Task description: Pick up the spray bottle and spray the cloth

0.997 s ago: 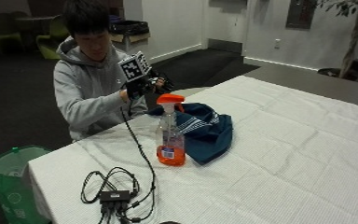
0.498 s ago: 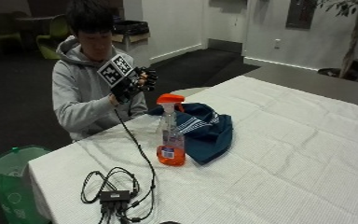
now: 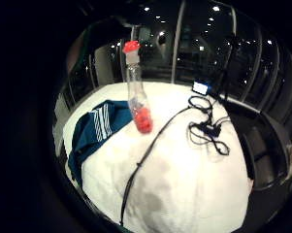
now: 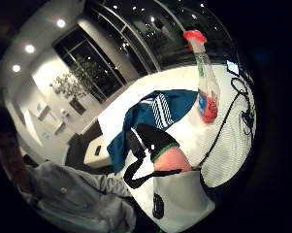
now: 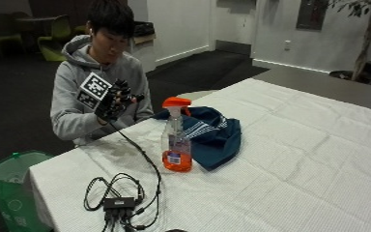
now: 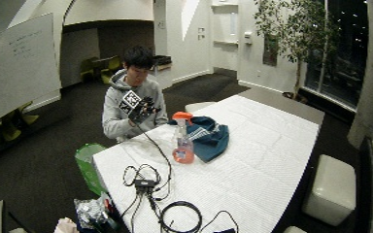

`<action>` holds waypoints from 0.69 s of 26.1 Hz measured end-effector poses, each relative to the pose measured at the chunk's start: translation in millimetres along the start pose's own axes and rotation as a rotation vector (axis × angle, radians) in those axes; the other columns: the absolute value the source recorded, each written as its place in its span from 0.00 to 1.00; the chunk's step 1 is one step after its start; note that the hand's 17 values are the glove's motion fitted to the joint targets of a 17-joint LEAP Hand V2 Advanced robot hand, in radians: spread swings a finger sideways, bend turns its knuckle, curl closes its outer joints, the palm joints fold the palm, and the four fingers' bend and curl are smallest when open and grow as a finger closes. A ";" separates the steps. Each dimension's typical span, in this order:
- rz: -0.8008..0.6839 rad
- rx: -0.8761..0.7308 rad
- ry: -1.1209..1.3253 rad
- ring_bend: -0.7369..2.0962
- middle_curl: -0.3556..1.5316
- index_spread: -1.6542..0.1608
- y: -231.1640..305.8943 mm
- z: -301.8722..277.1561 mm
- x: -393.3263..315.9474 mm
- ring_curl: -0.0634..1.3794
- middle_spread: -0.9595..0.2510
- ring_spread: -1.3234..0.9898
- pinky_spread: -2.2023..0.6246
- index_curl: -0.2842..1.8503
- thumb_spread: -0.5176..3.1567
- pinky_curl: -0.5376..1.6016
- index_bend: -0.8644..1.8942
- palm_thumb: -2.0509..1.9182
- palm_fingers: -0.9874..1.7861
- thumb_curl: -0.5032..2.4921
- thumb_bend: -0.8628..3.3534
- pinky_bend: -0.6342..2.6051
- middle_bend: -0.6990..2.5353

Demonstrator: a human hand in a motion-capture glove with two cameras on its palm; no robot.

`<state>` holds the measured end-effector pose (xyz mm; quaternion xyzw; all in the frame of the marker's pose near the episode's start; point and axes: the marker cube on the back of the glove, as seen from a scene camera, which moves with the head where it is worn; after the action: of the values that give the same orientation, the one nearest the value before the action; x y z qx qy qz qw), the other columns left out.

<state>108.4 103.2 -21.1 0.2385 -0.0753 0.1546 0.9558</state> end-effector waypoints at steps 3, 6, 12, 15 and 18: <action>0.052 0.050 -0.057 0.40 0.36 0.73 -7.5 19.7 18.7 0.24 0.81 0.59 0.87 0.17 0.40 0.42 0.34 0.64 0.38 0.26 0.20 0.40 0.30; 0.159 0.061 -0.096 0.40 0.36 0.74 -26.0 45.0 34.4 0.24 0.81 0.60 0.87 0.17 0.40 0.42 0.35 0.65 0.38 0.27 0.20 0.40 0.31; 0.314 0.031 -0.220 0.40 0.37 0.75 -62.7 88.2 53.1 0.24 0.82 0.60 0.87 0.18 0.39 0.42 0.35 0.66 0.38 0.27 0.20 0.40 0.31; 0.347 0.007 -0.322 0.41 0.37 0.75 -74.7 105.0 59.4 0.24 0.82 0.60 0.87 0.18 0.39 0.42 0.35 0.66 0.38 0.27 0.20 0.40 0.31; 0.418 0.017 -0.438 0.42 0.37 0.76 -87.1 123.7 66.3 0.25 0.82 0.60 0.87 0.18 0.39 0.42 0.35 0.65 0.38 0.27 0.20 0.40 0.31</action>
<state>191.0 -11.9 63.9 0.2535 -0.3260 0.2936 0.8621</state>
